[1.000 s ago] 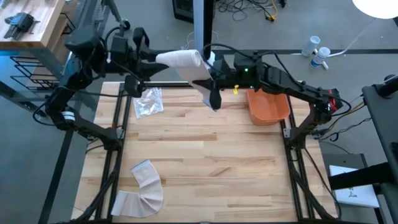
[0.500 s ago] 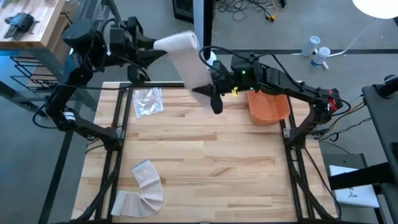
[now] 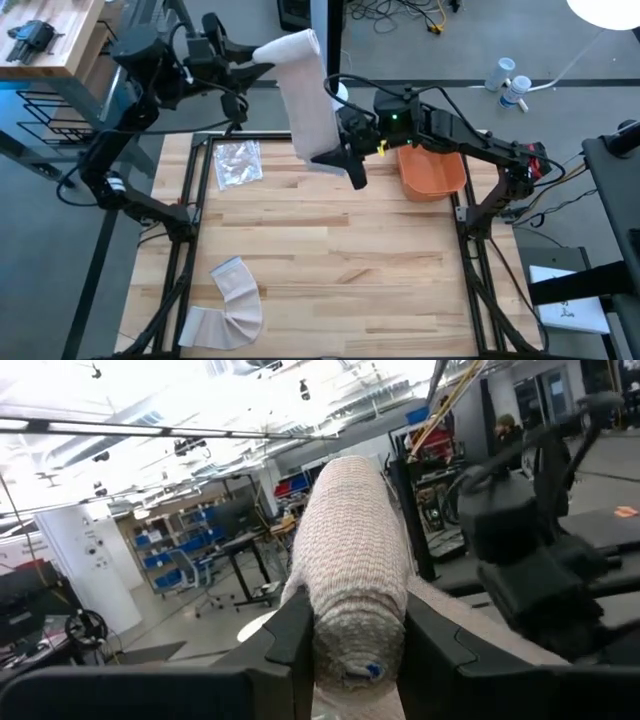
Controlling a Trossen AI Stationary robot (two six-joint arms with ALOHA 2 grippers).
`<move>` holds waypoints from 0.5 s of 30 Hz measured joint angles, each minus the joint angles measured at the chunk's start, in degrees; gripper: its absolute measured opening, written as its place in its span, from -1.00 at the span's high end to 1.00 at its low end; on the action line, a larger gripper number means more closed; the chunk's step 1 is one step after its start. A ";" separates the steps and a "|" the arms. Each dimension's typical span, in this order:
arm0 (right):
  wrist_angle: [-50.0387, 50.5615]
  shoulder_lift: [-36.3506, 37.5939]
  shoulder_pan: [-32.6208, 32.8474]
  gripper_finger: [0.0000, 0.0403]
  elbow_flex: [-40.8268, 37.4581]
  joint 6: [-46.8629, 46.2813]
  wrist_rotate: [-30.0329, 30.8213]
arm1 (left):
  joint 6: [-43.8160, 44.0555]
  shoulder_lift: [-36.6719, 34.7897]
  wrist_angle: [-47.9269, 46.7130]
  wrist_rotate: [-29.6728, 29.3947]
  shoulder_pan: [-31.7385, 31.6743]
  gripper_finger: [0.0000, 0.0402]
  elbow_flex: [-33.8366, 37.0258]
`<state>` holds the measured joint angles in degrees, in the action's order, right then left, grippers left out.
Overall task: Roll bandage
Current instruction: Roll the center brown bandage
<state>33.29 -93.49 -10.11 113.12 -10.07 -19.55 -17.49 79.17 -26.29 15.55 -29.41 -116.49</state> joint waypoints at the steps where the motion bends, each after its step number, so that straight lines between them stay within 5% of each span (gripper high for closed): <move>1: 0.43 0.00 0.07 0.66 0.00 -0.02 -0.01 | 0.07 0.09 0.16 0.00 0.00 0.55 0.00; 15: 5.93 -0.09 0.37 0.70 0.00 0.09 0.02 | 3.75 -1.43 2.41 0.46 -0.05 0.55 0.00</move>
<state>39.22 -93.58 -9.74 113.12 -9.98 -19.53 -13.74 77.73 -23.88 16.01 -29.45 -116.49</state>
